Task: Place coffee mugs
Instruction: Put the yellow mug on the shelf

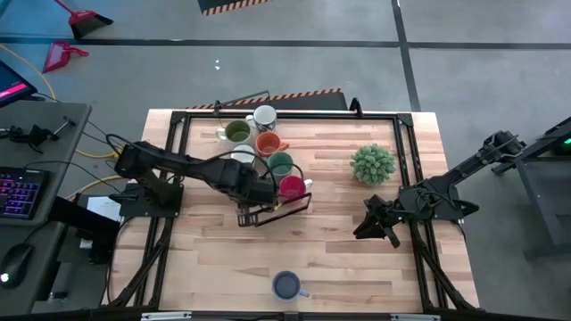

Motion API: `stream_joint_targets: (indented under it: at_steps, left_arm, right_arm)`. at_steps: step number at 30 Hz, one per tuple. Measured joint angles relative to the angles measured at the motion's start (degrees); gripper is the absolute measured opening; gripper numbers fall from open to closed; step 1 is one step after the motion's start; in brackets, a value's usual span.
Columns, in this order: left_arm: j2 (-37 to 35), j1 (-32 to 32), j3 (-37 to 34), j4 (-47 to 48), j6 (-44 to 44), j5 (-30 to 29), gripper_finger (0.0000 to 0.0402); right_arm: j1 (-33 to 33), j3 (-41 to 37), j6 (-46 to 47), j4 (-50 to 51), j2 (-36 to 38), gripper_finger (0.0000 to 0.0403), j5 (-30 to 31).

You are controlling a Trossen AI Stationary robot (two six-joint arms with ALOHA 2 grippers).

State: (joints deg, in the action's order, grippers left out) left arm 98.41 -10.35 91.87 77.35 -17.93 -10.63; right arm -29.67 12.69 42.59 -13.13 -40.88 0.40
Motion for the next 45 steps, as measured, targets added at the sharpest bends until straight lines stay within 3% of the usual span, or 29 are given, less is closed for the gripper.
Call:
stream_joint_targets:
  at_steps: [16, 45]
  left_arm:
    - [0.04, 3.12, -9.71, -7.78, 0.02, 1.08, 0.0006]
    - [0.35, 9.75, -9.76, -12.14, 2.05, 5.94, 0.0006]
  right_arm:
    - [0.02, 0.00, 2.44, -1.53, 0.00, 0.0062, 0.00]
    - [0.00, 0.00, 2.42, -1.62, 0.00, 0.0062, 0.02]
